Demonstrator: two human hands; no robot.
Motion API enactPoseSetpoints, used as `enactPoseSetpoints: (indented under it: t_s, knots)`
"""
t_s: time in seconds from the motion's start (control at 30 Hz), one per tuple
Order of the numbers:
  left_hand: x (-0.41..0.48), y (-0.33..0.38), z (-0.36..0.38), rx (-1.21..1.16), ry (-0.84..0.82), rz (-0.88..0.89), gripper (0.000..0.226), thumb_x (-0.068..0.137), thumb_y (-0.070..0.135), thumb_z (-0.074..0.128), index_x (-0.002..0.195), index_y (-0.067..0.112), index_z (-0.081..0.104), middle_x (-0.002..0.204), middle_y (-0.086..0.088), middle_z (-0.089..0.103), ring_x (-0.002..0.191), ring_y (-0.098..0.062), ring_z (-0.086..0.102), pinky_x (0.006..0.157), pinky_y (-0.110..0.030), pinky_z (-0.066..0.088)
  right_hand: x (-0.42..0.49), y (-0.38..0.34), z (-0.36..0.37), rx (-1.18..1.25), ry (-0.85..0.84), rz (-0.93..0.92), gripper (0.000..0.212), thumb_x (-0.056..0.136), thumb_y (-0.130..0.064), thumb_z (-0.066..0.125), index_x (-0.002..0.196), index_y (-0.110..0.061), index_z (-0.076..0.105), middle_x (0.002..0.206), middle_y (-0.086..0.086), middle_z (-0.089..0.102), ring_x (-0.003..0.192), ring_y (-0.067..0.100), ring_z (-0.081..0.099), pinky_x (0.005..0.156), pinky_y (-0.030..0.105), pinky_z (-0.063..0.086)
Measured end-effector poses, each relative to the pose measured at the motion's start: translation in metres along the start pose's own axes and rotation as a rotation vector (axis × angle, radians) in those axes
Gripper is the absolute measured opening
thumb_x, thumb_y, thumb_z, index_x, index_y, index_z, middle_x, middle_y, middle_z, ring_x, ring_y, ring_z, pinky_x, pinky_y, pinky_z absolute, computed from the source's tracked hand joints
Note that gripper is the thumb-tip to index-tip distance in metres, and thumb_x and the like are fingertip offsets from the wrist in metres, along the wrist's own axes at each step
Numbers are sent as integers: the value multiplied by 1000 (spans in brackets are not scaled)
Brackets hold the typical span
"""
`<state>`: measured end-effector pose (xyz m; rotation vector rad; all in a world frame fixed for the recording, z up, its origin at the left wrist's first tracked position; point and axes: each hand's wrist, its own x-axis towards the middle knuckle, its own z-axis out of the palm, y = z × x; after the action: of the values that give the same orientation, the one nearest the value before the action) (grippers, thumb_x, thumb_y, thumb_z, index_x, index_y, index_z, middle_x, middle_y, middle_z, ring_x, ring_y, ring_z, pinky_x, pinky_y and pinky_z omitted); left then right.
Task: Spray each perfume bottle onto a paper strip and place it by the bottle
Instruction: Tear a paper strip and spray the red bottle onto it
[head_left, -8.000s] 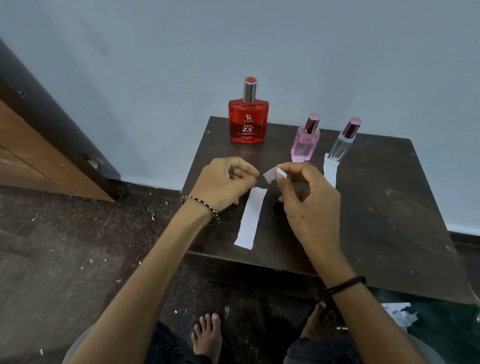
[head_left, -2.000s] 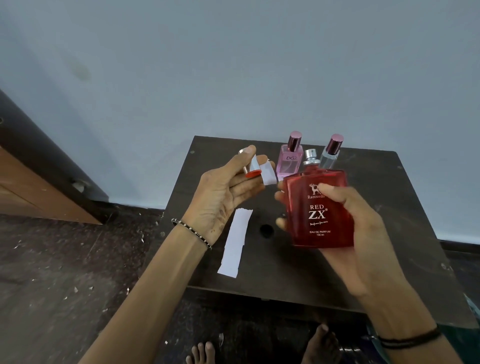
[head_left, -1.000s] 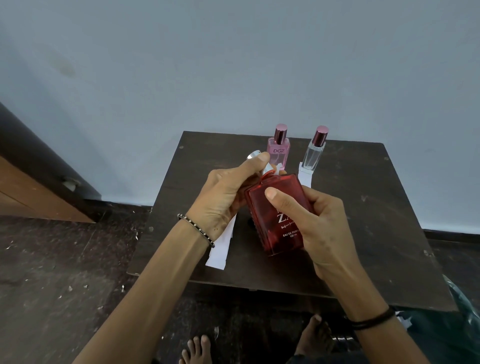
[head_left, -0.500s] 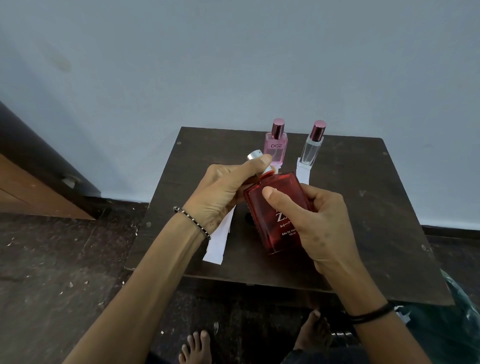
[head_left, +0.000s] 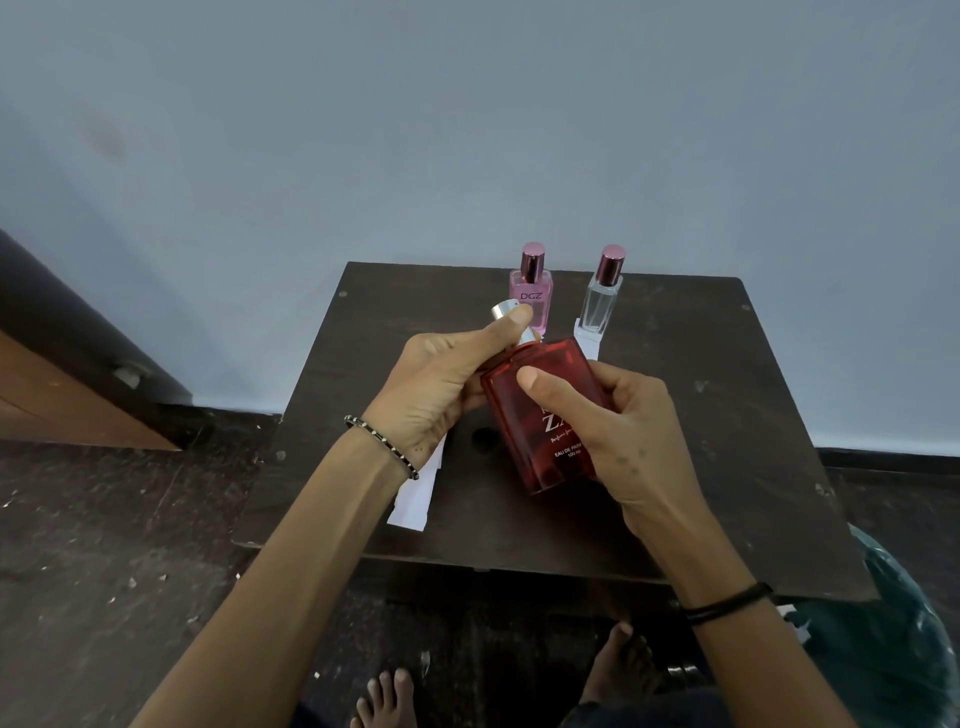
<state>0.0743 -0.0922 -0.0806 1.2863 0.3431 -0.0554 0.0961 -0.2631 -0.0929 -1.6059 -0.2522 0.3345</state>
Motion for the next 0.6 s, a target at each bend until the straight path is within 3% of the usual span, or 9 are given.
enactPoseSetpoints:
  t_s: [0.23,0.37,0.47,0.6]
  knots:
    - [1,-10,9,-49,36,-11,44,86,51,71,94,9,83,102,-14,80,89,-21,79,77,-28,63,-6,3,-23,28,12,-37,26,74,-56,81,94,-41,79,87,-3,81,80,15,79,71,35,65]
    - [-2,-19,21,-46,54,-9,21,95,19,67,103,3,79,104,-15,80,93,-22,78,86,-31,62,-8,5,-39,31,74,-64,30,73,-61,78,95,-41,78,86,-6,80,78,11,78,65,26,62]
    - [-1,-29,39,24,101,14,20,93,-1,65,111,-4,73,100,-17,78,88,-21,76,80,-28,64,-7,6,-50,-3,120,-75,34,75,-64,75,101,-43,75,90,-12,79,81,5,76,63,19,58]
    - [10,-35,70,142,97,18,19,93,-11,59,101,0,72,92,-17,77,81,-22,73,78,-31,64,-2,4,-66,-32,170,-117,35,83,-58,72,110,-36,72,98,-9,78,88,8,75,76,35,63]
